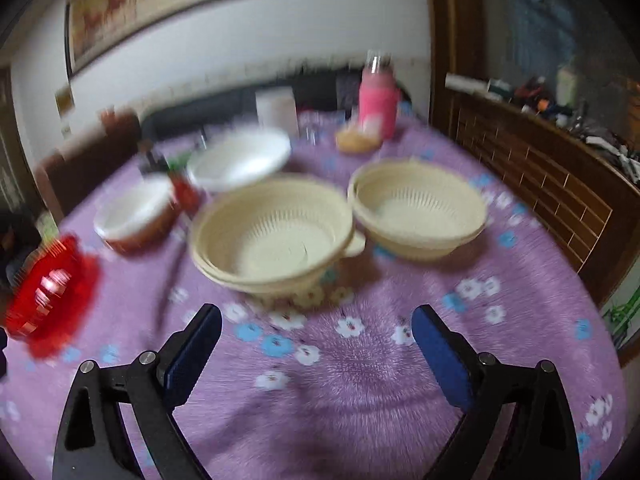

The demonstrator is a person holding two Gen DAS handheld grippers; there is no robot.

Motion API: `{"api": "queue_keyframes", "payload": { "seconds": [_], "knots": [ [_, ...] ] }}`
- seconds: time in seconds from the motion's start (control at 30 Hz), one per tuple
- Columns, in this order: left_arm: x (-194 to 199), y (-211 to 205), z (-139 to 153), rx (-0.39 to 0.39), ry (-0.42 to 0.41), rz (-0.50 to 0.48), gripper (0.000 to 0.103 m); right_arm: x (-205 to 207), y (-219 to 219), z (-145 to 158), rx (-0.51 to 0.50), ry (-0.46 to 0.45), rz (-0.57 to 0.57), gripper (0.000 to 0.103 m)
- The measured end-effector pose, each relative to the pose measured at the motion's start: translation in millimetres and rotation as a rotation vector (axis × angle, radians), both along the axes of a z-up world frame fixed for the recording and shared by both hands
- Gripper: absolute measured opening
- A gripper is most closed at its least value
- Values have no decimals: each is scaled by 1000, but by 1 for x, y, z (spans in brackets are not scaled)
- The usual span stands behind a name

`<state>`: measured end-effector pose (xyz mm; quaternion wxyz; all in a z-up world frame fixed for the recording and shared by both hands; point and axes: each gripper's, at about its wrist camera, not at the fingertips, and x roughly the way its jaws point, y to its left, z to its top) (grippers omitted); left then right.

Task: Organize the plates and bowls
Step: 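Move both grippers toward the large red scalloped plate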

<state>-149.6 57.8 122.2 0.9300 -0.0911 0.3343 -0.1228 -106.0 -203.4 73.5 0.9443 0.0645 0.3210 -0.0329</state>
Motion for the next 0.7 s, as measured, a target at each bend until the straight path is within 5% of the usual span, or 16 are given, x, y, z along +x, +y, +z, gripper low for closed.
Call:
{"api": "queue_keyframes", "payload": {
  "seconds": [0.17, 0.3, 0.43, 0.7],
  "knots": [
    [-48, 38, 69, 2, -131, 33, 95, -67, 2, 80, 28, -256, -7, 98],
    [-98, 75, 152, -41, -309, 32, 95, -96, -3, 148, 61, -356, 39, 98],
    [-133, 95, 223, 25, -439, 64, 95, -110, -13, 222, 88, -432, 45, 98],
    [-134, 148, 338, 58, -421, 183, 96, -143, -7, 399, 84, -541, 80, 101]
  ]
}}
